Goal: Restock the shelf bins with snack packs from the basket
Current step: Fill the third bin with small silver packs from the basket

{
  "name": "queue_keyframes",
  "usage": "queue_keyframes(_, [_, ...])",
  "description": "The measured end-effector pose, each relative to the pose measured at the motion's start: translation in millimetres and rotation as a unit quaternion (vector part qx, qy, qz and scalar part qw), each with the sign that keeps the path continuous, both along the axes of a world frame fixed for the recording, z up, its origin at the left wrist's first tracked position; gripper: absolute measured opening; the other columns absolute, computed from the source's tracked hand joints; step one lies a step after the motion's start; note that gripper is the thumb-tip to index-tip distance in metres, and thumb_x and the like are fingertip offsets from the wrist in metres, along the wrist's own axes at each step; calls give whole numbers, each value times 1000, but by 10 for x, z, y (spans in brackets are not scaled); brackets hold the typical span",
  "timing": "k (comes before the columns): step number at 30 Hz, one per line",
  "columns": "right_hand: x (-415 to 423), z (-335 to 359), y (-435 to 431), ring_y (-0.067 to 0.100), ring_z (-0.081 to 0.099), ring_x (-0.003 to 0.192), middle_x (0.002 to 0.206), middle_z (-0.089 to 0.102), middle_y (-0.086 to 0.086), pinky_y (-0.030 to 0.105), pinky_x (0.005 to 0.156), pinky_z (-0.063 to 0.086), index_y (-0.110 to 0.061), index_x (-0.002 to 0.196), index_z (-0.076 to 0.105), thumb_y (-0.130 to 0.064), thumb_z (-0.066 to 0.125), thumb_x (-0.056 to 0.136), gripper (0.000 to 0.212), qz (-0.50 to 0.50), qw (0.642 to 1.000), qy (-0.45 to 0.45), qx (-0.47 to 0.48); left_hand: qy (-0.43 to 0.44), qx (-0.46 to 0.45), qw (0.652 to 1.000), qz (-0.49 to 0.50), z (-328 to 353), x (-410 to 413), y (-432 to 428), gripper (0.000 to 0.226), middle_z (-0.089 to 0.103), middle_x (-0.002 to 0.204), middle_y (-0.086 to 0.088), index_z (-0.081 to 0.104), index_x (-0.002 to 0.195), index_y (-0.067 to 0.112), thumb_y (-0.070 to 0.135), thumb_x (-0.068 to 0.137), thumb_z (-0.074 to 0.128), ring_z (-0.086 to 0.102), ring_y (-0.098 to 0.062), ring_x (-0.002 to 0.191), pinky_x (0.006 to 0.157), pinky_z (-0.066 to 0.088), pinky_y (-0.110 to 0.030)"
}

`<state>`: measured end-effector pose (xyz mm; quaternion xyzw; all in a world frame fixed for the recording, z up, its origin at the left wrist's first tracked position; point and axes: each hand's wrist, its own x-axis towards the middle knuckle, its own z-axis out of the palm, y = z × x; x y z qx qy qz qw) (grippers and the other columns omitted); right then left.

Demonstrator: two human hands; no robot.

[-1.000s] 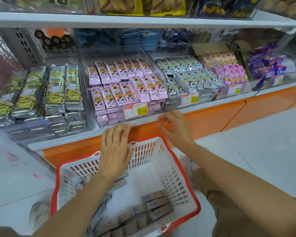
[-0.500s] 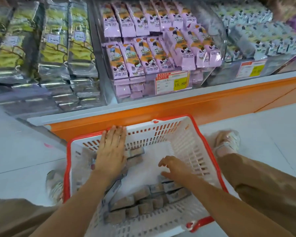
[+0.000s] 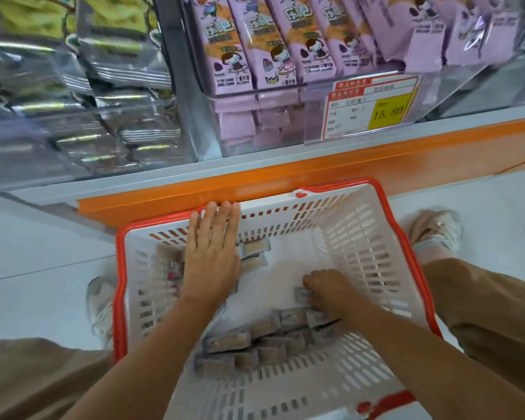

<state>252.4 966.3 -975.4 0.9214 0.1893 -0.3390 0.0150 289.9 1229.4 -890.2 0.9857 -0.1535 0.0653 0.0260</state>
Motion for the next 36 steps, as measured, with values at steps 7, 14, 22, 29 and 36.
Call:
queue_keyframes(7, [154, 495, 42, 22, 59, 69, 87, 65, 3, 35, 62, 50, -27, 134, 37, -27, 65, 82, 59, -202, 960, -12, 194, 46, 9, 999, 1, 151, -24, -1, 91, 31, 158, -17, 27, 154, 3, 22, 78, 74, 17, -35, 149, 122, 4, -52])
queue_keyframes(14, [231, 1361, 70, 20, 59, 77, 94, 59, 9, 29, 65, 53, -21, 113, 51, 1, 68, 77, 45, -332, 832, -52, 441, 63, -97, 993, 30, 507, -102, -234, 74, 46, 142, -21, 46, 142, 2, 22, 76, 73, 30, -37, 134, 118, 17, -50])
queue_keyframes(22, [49, 2270, -105, 16, 49, 77, 98, 54, 15, 23, 65, 42, -9, 102, 53, -6, 62, 72, 31, -331, 752, -131, 555, 300, -476, 826, -35, 1135, -197, -669, 37, 53, 138, 4, 48, 139, 29, 32, 102, 51, 49, -16, 127, 104, 40, -23])
queue_keyframes(29, [-171, 2873, -437, 17, 57, 78, 93, 64, 5, 19, 69, 46, -9, 96, 60, -12, 76, 81, 23, -249, 798, -201, 511, 208, -458, 856, -123, 1675, -177, -818, 30, 56, 122, 7, 53, 130, 27, 28, 100, 55, 50, -8, 113, 94, 40, -24])
queue_keyframes(36, [80, 3526, -853, -3, 51, 73, 88, 59, -9, 13, 69, 42, -11, 99, 58, -9, 73, 86, 20, -318, 658, -427, 533, -164, -246, 953, -60, 2130, 51, -926, 58, 43, 145, -13, 45, 143, 9, 10, 86, 57, 32, -32, 139, 118, 22, -51])
